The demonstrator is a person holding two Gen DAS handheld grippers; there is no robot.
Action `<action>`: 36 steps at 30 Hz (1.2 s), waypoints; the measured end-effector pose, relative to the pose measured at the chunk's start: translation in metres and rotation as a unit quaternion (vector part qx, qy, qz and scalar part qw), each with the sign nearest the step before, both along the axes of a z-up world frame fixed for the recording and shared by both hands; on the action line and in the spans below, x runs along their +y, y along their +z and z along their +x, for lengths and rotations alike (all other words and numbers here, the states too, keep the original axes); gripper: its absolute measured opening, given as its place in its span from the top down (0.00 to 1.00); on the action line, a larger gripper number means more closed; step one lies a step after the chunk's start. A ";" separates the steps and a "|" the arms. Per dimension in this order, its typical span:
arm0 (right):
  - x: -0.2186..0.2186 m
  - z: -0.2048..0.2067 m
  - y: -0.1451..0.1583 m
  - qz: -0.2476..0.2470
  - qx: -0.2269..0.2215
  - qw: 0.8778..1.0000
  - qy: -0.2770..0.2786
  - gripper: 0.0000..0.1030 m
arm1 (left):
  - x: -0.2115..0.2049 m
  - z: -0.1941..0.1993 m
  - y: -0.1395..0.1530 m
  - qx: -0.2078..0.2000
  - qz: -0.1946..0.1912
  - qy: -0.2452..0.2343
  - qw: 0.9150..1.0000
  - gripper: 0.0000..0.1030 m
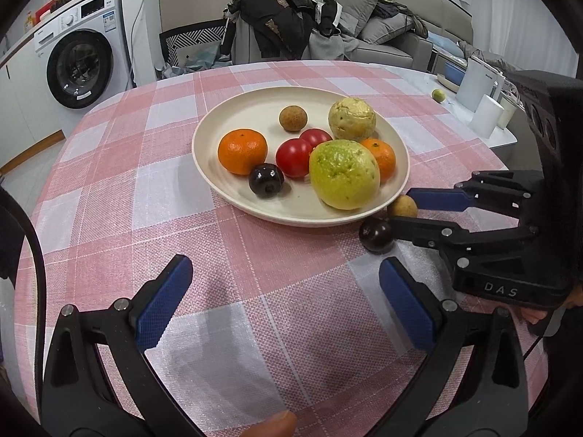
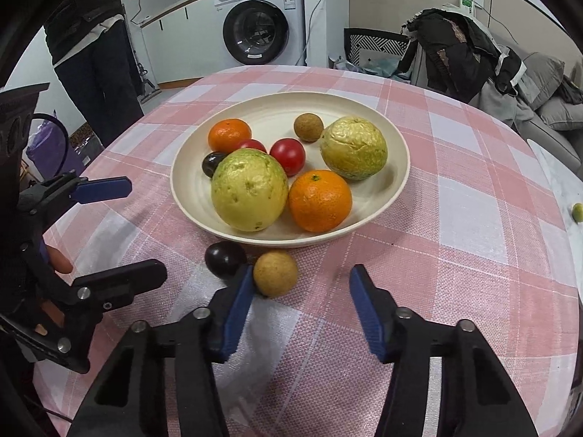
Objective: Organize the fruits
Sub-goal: 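Close the left tool on the dark plum while the right tool grasps the brown fruit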
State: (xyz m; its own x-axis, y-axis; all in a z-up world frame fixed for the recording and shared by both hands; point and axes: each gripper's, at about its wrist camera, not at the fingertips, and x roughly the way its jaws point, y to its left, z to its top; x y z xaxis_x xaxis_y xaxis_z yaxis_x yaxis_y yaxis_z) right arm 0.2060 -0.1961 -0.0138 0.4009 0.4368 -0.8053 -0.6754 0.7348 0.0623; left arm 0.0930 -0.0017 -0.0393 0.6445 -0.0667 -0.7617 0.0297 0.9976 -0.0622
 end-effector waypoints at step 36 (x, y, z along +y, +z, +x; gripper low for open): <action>-0.026 0.001 0.015 0.021 -0.014 1.000 -0.004 0.75 | -0.066 0.022 -0.010 0.021 0.017 -0.079 0.997 0.79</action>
